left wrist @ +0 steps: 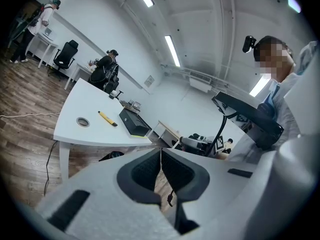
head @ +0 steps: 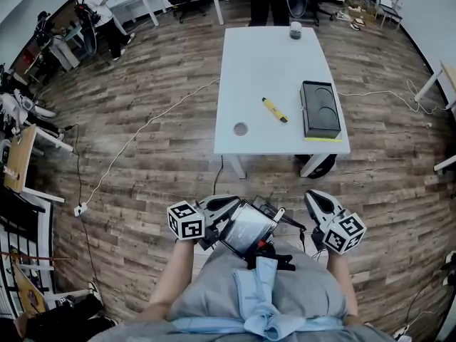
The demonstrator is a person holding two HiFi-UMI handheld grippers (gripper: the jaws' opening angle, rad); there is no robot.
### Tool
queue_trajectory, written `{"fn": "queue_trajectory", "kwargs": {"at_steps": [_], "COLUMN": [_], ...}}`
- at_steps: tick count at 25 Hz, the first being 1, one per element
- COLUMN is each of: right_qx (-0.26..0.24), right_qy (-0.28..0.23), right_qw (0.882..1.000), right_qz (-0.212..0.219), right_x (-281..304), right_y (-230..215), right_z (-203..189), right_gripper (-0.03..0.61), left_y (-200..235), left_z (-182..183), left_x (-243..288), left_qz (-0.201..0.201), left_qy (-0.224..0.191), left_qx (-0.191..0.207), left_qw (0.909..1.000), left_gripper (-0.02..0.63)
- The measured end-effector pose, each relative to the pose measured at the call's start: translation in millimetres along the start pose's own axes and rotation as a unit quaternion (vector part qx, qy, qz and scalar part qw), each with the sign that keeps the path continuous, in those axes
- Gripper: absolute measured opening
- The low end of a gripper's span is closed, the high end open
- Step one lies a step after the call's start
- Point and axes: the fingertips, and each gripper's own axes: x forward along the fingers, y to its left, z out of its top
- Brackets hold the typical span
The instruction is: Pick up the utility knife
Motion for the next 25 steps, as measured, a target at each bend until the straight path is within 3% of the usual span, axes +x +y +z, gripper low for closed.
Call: {"fn": "queue_trajectory", "kwargs": {"at_steps": [25], "right_qx": [0.027], "right_qy": [0.013], "right_qw": [0.999], "right_qz": [-0.023], "right_x": [-2], "right_y": [-20], "right_z": [-11], "right_gripper": [0.029], "left_y": [4], "left_z": [-4], "left_x": [11], "left_qz": [0.001], "left_qy": [0.014], "left_qx": [-0.008], "left_qw": [0.9999], "left_gripper": [0.02]}}
